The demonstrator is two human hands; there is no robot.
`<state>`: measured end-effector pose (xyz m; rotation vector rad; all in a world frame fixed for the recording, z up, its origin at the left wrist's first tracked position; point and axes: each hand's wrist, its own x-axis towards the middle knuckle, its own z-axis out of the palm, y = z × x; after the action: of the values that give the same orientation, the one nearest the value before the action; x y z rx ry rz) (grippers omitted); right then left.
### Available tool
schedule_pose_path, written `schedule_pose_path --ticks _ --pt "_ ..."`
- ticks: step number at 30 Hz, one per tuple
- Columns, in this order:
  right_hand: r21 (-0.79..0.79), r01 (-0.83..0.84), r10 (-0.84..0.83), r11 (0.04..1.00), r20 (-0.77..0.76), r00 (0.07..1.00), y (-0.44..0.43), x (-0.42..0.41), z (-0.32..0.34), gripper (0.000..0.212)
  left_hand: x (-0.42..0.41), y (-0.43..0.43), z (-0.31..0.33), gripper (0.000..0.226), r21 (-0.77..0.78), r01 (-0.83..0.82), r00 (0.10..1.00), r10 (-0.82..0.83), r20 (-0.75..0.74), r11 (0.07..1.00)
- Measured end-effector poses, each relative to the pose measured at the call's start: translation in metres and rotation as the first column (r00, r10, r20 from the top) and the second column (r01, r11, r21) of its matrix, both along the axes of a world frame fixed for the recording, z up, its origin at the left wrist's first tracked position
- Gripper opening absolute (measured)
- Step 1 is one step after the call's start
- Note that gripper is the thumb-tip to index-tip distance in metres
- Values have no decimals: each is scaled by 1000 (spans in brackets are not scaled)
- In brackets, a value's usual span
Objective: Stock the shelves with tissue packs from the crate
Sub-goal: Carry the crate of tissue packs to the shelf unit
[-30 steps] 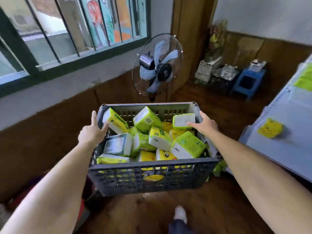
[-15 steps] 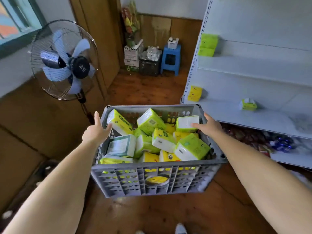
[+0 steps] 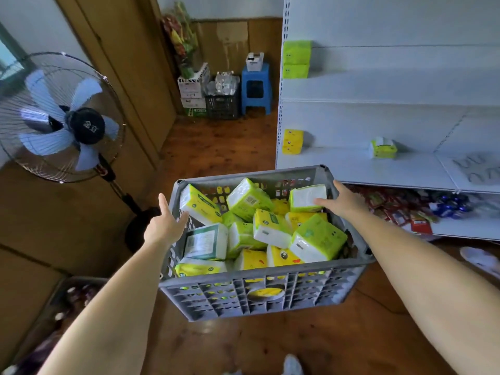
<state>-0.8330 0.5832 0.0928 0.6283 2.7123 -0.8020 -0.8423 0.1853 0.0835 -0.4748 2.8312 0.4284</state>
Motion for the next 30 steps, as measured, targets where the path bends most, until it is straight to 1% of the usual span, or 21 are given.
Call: schedule_pose_path --ticks 3,7,12,16,20,23,30 --pt "9 5 -5 1000 28 1000 2 -1 -10 93 0 3 -9 82 -20 -5 1000 6 6 1000" --pt "-56 36 -33 998 45 998 -5 -8 -24 94 -6 -2 -24 82 -27 -19 999 20 37 999" --pt "-39 53 -50 998 74 996 -23 -21 -44 94 -28 -17 -44 82 10 -6 999 5 53 1000" --pt "-62 108 -100 992 119 988 -37 -38 -71 96 -53 -33 -74 83 29 -17 996 15 89 999" --pt "-62 154 -143 986 154 978 -49 -55 -120 98 -74 -47 -124 85 10 -49 990 47 134 999" --pt "-100 166 -142 981 205 968 -54 -67 -164 98 -87 -49 -165 88 -9 -81 977 81 196 997" --pt "-131 160 -118 978 279 953 -61 -89 -273 94 -98 -47 -270 93 -23 -250 910 242 337 968"
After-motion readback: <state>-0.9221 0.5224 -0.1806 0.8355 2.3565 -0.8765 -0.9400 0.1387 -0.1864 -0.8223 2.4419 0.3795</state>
